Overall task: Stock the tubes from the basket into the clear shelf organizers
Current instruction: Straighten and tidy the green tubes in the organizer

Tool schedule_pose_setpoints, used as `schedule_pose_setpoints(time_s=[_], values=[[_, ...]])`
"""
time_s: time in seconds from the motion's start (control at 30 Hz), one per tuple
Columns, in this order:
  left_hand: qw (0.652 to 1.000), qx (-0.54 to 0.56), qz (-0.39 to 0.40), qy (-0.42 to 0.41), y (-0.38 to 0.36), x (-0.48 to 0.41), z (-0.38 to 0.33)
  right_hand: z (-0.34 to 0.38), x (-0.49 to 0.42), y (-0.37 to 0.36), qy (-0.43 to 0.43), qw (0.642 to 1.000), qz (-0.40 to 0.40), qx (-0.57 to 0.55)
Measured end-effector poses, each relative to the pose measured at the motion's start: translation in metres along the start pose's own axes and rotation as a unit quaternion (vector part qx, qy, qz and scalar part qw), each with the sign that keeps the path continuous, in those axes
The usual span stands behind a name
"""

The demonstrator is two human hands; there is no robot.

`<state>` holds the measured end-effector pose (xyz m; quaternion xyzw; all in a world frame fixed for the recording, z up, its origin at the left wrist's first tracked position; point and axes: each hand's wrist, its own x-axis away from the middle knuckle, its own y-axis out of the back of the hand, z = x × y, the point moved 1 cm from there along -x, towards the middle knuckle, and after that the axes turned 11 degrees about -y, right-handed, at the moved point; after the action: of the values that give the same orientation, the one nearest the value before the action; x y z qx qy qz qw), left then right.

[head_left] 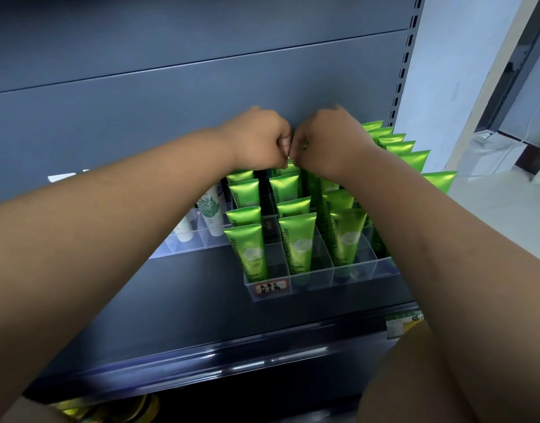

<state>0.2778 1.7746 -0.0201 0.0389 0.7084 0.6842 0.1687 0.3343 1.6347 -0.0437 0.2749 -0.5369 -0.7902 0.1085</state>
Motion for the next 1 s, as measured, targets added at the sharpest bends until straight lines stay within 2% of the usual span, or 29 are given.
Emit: schedule_pose_setpoints(time_s=[0.43,1.0], values=[[1.000,-0.012,0.021,-0.002,0.001,0.010,0.003,0.001,-0.002,-0.008,-0.008,0.999,0.047,0.014],[0.993,0.083,-0.026,0.074,0.004,0.019,0.006,0.003,0.004,-0.004,0.041,0.998,0.034,-0.032]])
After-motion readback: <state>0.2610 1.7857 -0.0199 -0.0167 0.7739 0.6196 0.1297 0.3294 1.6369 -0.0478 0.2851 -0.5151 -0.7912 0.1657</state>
